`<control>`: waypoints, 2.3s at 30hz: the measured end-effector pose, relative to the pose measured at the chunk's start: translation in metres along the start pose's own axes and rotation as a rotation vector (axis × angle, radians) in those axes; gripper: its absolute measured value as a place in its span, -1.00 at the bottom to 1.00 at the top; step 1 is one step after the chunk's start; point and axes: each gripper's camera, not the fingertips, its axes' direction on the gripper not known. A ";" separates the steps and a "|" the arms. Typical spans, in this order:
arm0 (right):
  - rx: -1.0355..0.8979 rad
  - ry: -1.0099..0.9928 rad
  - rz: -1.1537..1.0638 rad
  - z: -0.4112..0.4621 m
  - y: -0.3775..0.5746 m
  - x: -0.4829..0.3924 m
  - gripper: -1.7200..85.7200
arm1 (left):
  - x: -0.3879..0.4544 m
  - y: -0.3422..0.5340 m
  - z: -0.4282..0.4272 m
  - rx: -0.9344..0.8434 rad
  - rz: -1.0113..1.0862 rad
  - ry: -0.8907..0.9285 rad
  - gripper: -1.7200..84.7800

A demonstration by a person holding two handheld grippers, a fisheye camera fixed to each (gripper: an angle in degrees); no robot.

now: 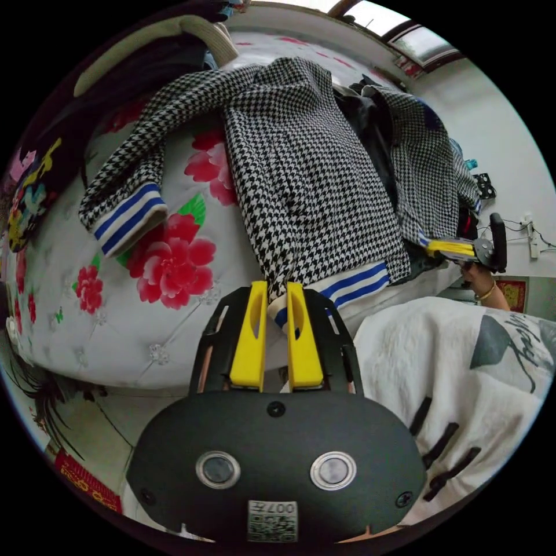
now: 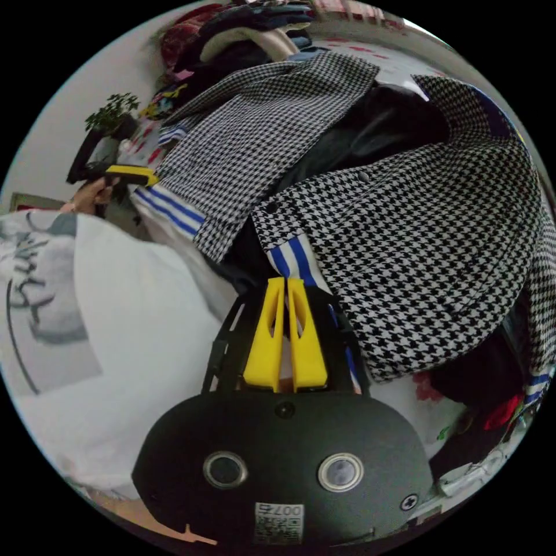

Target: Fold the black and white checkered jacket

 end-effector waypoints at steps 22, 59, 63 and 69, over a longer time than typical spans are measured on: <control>0.442 0.355 0.015 -0.189 -0.199 0.058 -0.80 | -0.041 -0.153 -0.029 0.275 0.022 -0.054 -0.73; 0.325 0.138 -0.072 -0.248 -0.370 0.228 -0.82 | -0.061 -0.286 0.006 0.427 -0.234 -0.444 -0.78; 0.214 0.137 -0.027 -0.224 -0.413 0.261 -0.81 | -0.018 -0.288 -0.021 0.571 -0.118 -0.333 -0.77; 0.079 0.009 -0.067 -0.167 -0.386 0.255 -0.88 | -0.012 -0.316 0.003 0.420 -0.097 -0.844 -0.91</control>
